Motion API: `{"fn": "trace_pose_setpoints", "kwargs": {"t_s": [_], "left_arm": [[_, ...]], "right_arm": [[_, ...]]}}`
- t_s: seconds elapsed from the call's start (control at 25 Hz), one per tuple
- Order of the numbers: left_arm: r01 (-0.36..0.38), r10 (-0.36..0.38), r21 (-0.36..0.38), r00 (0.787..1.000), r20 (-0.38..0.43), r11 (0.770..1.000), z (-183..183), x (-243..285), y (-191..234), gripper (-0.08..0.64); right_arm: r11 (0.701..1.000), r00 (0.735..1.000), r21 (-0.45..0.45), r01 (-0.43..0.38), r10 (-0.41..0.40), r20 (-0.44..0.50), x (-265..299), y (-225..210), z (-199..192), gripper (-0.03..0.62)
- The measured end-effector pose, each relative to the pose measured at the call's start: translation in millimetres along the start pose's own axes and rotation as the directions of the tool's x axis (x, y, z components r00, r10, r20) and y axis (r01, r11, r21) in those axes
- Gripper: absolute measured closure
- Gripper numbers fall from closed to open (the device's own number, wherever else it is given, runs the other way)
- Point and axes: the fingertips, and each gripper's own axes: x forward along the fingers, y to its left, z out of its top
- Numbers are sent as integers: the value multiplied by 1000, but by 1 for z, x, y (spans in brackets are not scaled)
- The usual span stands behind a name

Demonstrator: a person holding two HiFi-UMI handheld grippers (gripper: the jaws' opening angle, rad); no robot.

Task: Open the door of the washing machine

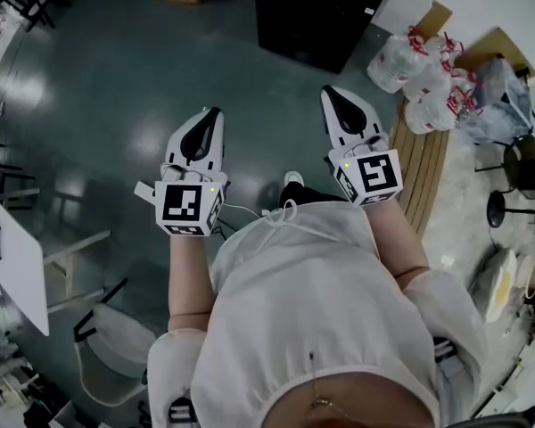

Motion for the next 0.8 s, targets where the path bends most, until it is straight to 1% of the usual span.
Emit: {"fn": "trace_pose_setpoints", "kwargs": {"t_s": [0.08,0.16,0.2,0.24,0.28,0.4,0.52,0.68,0.8], "left_arm": [[-6,6,-4,1000,-1,1000,-2,1,2,537],[-8,8,-6,1000,-3,1000,-6,1,3,537],[-10,10,-6,1000,-6,1000,-8,1,4,537],[-13,12,-6,1000,-10,1000,-10,1,6,537],[-17,17,-7,1000,-15,1000,-12,0,9,537],[-38,37,-14,999,-31,999,-18,5,19,537],[-50,49,-14,998,-42,999,-24,18,32,537],[-73,71,-18,995,-70,997,-41,45,61,537],[-91,89,-23,992,-91,996,-51,75,91,537]], "right_arm": [[1000,1000,21,4,-4,3,2,-2,-3,588],[998,1000,53,27,-28,13,6,-5,-7,597],[997,999,67,31,-32,13,11,-6,-9,507],[997,1000,77,23,-23,8,16,-4,-12,276],[996,1000,83,13,-13,-2,21,-3,-15,190],[997,999,79,16,-12,-41,37,-6,-25,190],[996,998,88,14,-8,-60,59,-14,-36,190],[994,997,112,-3,12,-80,103,-22,-56,190],[993,996,119,-16,27,-90,146,-32,-71,193]]}}
